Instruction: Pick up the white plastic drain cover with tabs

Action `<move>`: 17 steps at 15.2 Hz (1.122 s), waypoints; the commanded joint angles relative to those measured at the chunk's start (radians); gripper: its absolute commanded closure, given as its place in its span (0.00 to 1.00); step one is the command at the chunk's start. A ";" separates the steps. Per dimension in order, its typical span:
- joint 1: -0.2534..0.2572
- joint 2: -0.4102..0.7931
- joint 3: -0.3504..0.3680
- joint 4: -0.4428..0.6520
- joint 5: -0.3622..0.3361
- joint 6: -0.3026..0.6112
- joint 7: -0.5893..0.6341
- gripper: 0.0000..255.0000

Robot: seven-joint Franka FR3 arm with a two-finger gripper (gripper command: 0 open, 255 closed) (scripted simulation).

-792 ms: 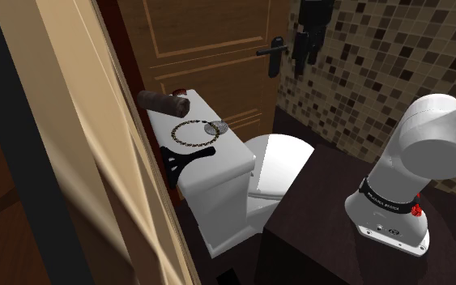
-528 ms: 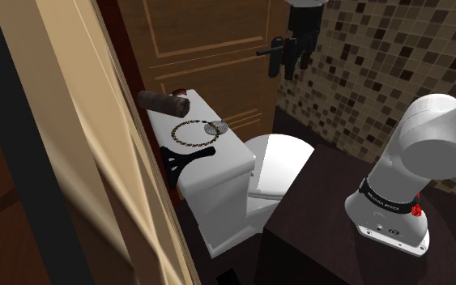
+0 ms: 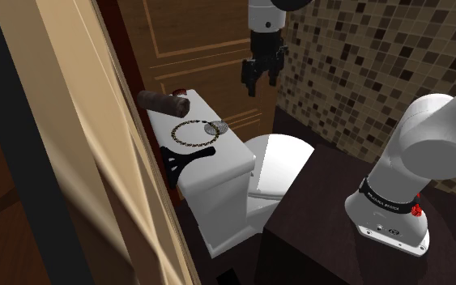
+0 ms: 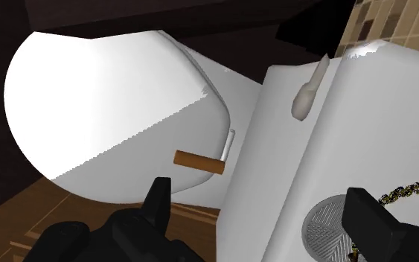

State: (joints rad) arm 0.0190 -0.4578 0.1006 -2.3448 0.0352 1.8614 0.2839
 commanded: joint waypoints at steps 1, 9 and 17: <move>-0.001 0.068 0.027 0.024 0.004 0.048 0.062 0.00; -0.003 0.369 0.109 0.203 -0.036 0.174 0.310 0.00; 0.009 0.538 0.123 0.288 -0.083 0.255 0.429 0.00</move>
State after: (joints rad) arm 0.0281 0.0712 0.2243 -2.0526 -0.0450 2.1028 0.7102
